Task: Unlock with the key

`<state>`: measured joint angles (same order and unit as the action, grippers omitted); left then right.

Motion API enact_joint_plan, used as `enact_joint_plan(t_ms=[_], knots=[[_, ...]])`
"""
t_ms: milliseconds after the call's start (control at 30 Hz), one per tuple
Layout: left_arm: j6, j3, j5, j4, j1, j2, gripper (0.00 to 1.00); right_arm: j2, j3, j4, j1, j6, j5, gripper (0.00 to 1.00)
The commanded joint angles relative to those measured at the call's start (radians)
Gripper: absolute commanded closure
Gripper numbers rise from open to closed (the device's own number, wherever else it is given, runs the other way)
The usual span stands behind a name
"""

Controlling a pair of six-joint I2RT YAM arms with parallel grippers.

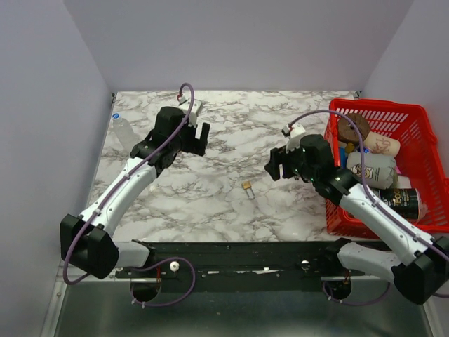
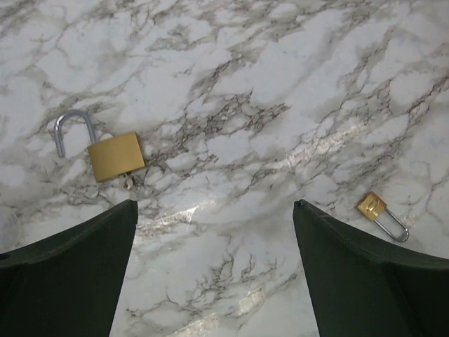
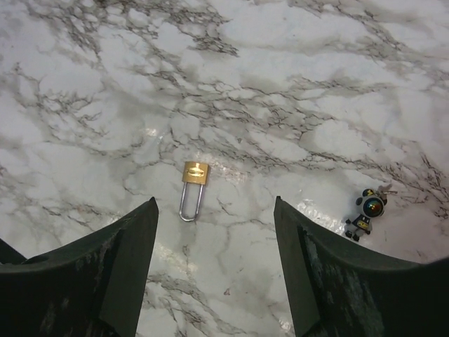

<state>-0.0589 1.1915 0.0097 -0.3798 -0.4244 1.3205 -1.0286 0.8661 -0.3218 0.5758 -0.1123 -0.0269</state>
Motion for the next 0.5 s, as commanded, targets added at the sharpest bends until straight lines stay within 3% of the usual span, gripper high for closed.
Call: enact_joint_plan(t_ms=[0, 167, 300, 467], knots=[[-0.054, -0.092, 0.053, 0.007, 0.009, -0.046, 0.01, -0.151, 0.075, -0.138, -0.056, 0.007, 0.044, 0.26], [-0.105, -0.087, 0.120, 0.007, 0.009, -0.049, 0.01, -0.327, 0.155, -0.157, -0.137, -0.015, 0.065, 0.27], [-0.127, -0.096, 0.136, 0.013, 0.004, -0.067, 0.01, -0.407, 0.206, -0.184, -0.175, -0.020, 0.162, 0.28], [-0.130, -0.110, 0.134, 0.019, -0.007, -0.104, 0.01, -0.485, 0.209, -0.188, -0.257, -0.001, 0.177, 0.29]])
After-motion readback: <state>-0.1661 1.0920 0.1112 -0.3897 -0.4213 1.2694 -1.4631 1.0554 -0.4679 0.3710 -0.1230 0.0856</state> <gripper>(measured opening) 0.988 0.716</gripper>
